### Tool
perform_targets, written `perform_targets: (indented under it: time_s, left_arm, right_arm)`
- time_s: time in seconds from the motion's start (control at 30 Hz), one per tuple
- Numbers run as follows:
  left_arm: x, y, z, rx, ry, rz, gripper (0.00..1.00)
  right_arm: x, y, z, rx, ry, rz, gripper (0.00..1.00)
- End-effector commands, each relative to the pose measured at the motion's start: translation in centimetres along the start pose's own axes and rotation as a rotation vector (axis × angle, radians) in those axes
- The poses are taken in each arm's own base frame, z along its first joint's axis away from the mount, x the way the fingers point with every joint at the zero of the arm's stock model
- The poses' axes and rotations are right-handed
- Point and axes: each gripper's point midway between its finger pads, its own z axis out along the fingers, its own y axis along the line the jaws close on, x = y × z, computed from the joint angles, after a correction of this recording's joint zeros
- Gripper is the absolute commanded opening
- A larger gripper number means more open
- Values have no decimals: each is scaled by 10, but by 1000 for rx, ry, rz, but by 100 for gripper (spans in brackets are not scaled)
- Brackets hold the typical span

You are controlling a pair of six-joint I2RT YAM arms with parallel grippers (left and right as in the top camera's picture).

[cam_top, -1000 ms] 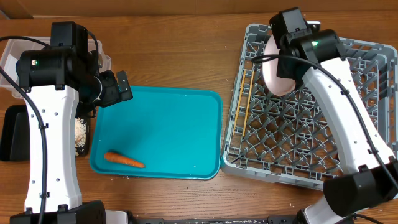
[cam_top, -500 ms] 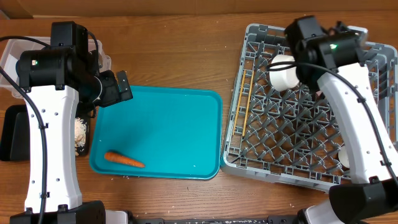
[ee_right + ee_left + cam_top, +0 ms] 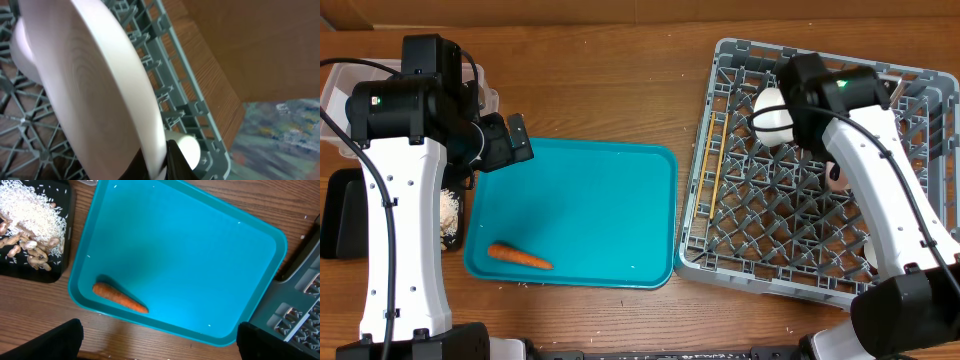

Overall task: Sort waste into correct bins and load items into the dishwasher
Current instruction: 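Move the plate toward the rack's right side and stand it upright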

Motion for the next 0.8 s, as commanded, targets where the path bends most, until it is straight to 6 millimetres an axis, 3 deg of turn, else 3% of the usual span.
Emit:
perform_targets:
  time_s: [0.0,0.2,0.3,0.47,0.53,0.6,0.67,0.77]
  left_arm:
    - [-1,-1,2,2,5,13,100]
    - [0,-1,3,2,7,13,100]
    - [0,-1,2,2,7,13,100]
    - [0,-1,2,2,7,12,100]
    - [0,0,2,1,9,12,100]
    - [1,0,2,1,10,12,100]
    - [1,0,2,0,12,12,100]
    - [1,0,2,0,13,12,100]
  right_arm:
    - [14,11,3,-49,53,12,4]
    - [30,27,-3,-122,117,-14,4]
    - [34,31,-9,-141,123,-31,18]
    - [30,33,-35,-218,36,-15,21]
    - [25,31,-52,-279,-15,19,40]
    - [21,26,-63,-318,-46,46,52]
    - [21,19,-71,-353,-56,69,59]
    - [29,14,-75,-402,-18,74,59]
